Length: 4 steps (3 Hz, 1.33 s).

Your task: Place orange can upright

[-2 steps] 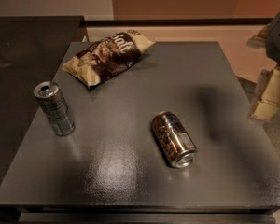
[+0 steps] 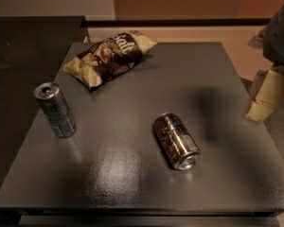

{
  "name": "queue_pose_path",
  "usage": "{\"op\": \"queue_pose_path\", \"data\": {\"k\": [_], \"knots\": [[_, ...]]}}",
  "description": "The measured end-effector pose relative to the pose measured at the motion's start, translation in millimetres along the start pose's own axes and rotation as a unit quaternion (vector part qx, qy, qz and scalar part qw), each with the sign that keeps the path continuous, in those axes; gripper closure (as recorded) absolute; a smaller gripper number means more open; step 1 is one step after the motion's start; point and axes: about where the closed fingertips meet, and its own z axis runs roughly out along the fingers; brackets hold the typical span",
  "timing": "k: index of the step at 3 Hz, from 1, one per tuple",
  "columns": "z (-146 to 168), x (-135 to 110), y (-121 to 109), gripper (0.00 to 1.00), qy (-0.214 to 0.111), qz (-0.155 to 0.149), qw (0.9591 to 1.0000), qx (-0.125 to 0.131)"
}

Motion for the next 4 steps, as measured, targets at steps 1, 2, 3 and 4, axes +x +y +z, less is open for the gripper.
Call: {"op": "queue_pose_path", "data": {"k": [1,2,3,4], "knots": [[3.8,-24.0,9.3,0.0,0.004,0.05,0.9987,0.003],[18.3,-40.0,15.6,0.0,0.033,0.099,0.9946,-0.007],[39.0,-54.5,22.6,0.0,0.07,0.151,0.9858,-0.024],[57.0,-67.8,32.5,0.0,0.102,0.205,0.9728,-0.031]]}}
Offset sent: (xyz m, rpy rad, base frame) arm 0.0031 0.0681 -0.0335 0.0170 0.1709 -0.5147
